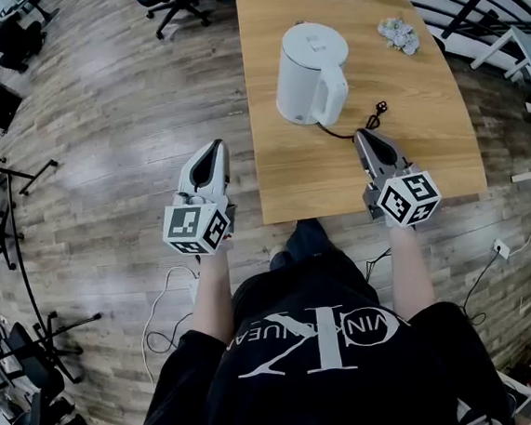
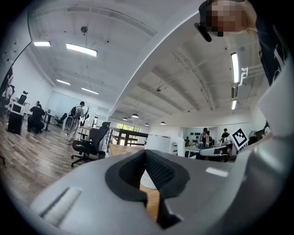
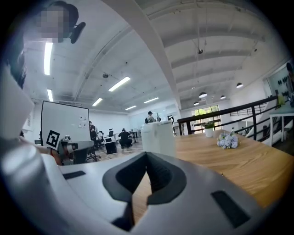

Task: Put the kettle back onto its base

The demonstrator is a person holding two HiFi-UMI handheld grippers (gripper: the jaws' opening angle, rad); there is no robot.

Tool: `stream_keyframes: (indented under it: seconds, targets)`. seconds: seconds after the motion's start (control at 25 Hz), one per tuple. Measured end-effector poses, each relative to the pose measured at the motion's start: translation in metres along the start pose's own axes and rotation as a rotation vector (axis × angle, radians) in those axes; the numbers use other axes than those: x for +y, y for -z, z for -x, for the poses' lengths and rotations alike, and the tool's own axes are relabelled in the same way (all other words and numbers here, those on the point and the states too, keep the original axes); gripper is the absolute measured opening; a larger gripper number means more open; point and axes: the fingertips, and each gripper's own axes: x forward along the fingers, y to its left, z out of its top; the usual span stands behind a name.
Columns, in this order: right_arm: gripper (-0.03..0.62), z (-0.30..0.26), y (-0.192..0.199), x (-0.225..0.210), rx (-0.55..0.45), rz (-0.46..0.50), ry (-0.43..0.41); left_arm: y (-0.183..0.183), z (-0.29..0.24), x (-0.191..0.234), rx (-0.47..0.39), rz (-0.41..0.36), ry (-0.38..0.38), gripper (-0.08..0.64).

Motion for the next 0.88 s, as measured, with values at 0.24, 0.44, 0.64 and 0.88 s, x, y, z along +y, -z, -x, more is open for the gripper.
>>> stream_keyframes:
  seconds: [0.24, 0.44, 0.64, 0.88]
  targets:
    - [0.012, 0.016, -0.010, 0.005, -0.041, 0.010, 0.055, 0.003, 0.011, -0.013, 0.001, -0.004, 0.029, 0.011]
    - [0.012, 0.028, -0.017, 0.003, -0.078, -0.002, 0.065, 0.001, 0.016, -0.016, -0.002, -0.016, 0.021, 0.011]
    - [0.012, 0.037, -0.024, 0.005, -0.094, 0.012, 0.053, -0.007, 0.021, -0.023, -0.023, -0.024, 0.010, 0.011]
    - [0.012, 0.045, -0.026, 0.006, -0.102, -0.003, 0.012, -0.008, 0.032, -0.032, -0.023, -0.030, -0.031, 0.011]
